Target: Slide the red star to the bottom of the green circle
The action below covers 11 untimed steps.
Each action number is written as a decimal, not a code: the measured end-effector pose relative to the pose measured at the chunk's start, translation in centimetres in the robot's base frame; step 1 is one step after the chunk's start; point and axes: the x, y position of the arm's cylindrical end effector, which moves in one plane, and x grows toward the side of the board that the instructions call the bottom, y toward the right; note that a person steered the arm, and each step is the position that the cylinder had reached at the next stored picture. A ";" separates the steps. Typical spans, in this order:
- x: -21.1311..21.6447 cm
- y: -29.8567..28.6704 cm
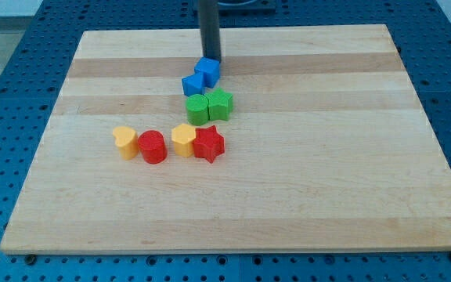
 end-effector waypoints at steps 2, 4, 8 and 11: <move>4.5 3.2; 10.1 4.1; 23.4 3.8; 25.8 -1.9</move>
